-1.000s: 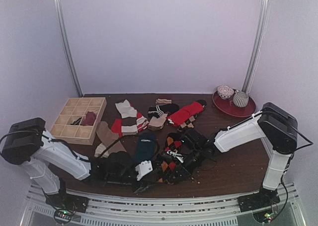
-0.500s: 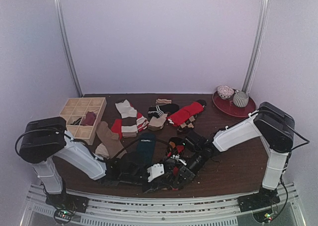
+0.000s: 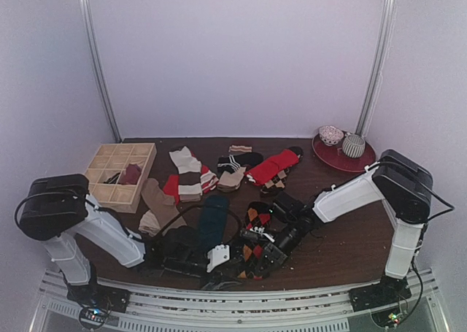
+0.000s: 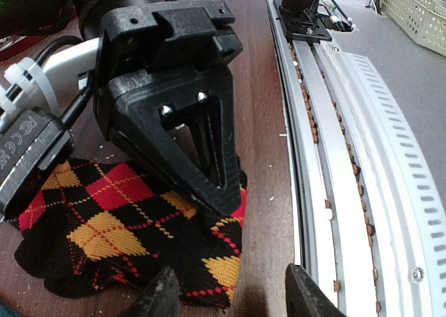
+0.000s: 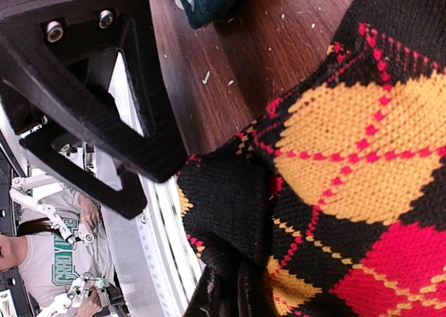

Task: Roll the socks
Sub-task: Roll a pair of socks at the center of the board.

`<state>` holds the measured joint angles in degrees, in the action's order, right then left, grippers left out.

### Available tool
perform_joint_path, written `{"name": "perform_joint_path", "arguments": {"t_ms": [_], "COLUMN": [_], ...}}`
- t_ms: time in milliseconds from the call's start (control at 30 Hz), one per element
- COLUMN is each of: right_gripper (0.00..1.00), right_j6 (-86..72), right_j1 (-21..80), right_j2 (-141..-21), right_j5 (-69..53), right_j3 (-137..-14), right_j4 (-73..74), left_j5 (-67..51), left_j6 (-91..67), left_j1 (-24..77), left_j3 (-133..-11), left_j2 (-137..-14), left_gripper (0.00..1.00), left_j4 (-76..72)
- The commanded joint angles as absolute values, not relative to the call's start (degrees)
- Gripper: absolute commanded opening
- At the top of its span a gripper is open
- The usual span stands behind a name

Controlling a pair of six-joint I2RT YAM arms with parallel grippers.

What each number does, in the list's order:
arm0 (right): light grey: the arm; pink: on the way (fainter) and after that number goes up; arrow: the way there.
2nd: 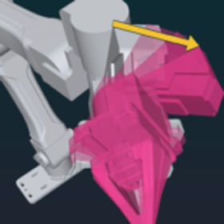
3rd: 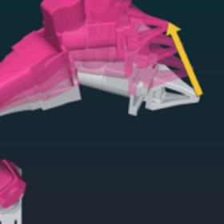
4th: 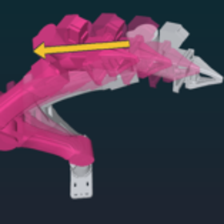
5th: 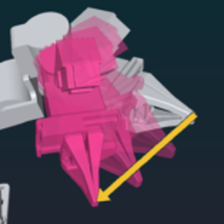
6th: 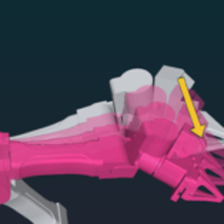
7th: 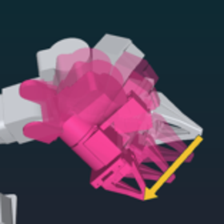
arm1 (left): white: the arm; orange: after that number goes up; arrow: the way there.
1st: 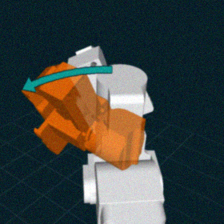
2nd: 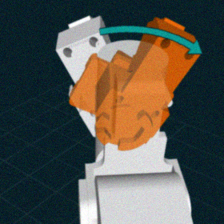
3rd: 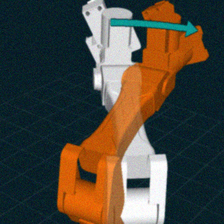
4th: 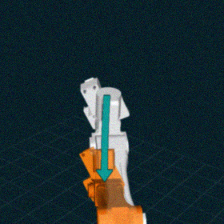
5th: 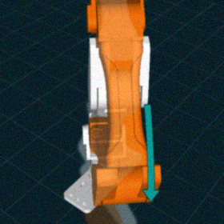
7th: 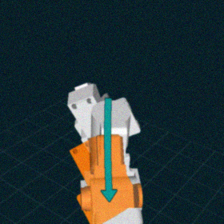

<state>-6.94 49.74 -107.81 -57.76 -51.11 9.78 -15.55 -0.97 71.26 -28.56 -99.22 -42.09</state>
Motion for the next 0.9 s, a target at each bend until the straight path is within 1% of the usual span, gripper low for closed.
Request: {"name": "perform_joint_path", "arguments": {"t_ms": [0,233,367,433,467,567,633,800,867], "right_gripper": [0.05,0.05,0.05,0.05,0.05,0.05,0.05,0.13,0.25], "right_j6": [-7.38,-7.21,-7.29,-7.50,-7.63,-7.69,-8.01,-8.89,-9.49], "right_j1": [49.28,49.24,49.27,49.24,49.22,49.22,49.18,48.96,48.96], "right_j2": [-109.32,-109.43,-109.38,-109.30,-109.18,-109.08,-108.94,-107.38,-105.40], "right_j5": [-54.43,-54.48,-54.51,-54.57,-54.54,-54.42,-54.41,-53.78,-52.37], "right_j3": [-49.35,-49.48,-49.31,-49.19,-49.07,-48.89,-48.62,-47.80,-47.36], "right_j4": [12.59,12.84,12.76,12.56,12.42,12.26,11.78,9.33,6.30], "left_j5": [-15.53,-14.51,-13.06,-12.69,-12.25,-11.60,-10.88,-7.75,-7.34], "left_j6": [-1.34,-0.98,-1.40,-1.87,-2.22,-3.36,-4.41,-9.13,-12.03], "left_j1": [71.77,71.81,71.81,71.81,71.81,71.80,71.81,71.81,71.76], "left_j3": [-30.73,-33.27,-36.14,-36.99,-37.34,-37.17,-36.82,-35.26,-34.31], "left_j2": [-101.66,-105.47,-107.45,-108.28,-108.48,-108.42,-108.14,-108.05,-108.34], "left_gripper": [0.51,0.51,0.50,0.44,0.35,0.10,0.00,0.00,0.00], "left_j4": [-46.26,-44.47,-40.13,-38.74,-37.92,-36.43,-35.06,-30.53,-29.44]}}
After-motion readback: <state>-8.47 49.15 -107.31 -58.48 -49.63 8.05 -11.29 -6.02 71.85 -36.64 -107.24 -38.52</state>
